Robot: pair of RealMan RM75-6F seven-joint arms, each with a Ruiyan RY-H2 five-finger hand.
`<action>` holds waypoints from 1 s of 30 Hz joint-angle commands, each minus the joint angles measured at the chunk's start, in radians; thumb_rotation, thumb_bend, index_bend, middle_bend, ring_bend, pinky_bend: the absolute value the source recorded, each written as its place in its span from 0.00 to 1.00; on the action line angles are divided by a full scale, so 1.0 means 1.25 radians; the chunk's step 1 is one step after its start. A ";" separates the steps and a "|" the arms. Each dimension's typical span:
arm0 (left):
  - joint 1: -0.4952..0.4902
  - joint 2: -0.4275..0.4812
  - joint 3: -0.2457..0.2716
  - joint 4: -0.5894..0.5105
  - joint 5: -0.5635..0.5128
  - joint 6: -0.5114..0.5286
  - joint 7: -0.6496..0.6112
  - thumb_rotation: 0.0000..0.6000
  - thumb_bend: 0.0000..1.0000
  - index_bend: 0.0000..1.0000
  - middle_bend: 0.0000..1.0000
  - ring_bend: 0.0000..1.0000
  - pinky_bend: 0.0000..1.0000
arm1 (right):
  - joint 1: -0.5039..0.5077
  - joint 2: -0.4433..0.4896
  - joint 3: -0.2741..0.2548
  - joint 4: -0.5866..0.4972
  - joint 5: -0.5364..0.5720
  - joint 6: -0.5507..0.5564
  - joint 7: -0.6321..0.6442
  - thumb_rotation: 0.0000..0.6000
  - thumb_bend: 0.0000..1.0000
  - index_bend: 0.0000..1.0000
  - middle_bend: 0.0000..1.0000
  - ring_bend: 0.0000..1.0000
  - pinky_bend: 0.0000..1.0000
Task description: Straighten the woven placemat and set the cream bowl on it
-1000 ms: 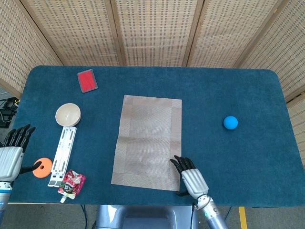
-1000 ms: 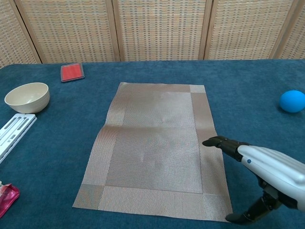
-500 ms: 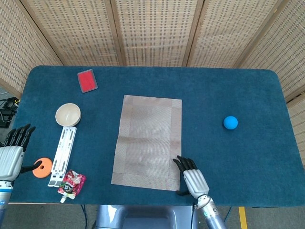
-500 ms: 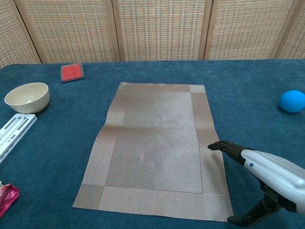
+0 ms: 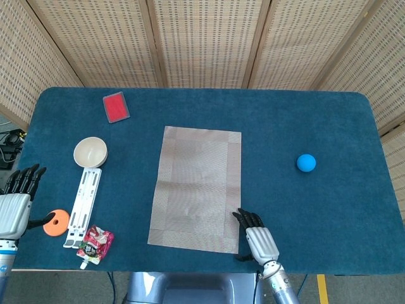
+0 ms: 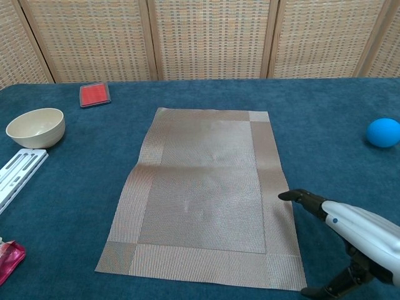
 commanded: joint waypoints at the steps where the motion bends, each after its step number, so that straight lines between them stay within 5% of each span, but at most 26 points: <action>1: 0.000 -0.001 -0.001 0.001 -0.002 -0.003 0.001 1.00 0.06 0.00 0.00 0.00 0.00 | -0.001 -0.002 -0.002 0.003 0.001 0.000 0.002 1.00 0.06 0.03 0.00 0.00 0.00; 30: 0.000 0.004 -0.011 -0.005 -0.021 -0.031 -0.001 1.00 0.06 0.00 0.00 0.00 0.00 | 0.004 -0.035 -0.009 0.104 -0.065 0.001 0.107 1.00 0.06 0.00 0.00 0.00 0.00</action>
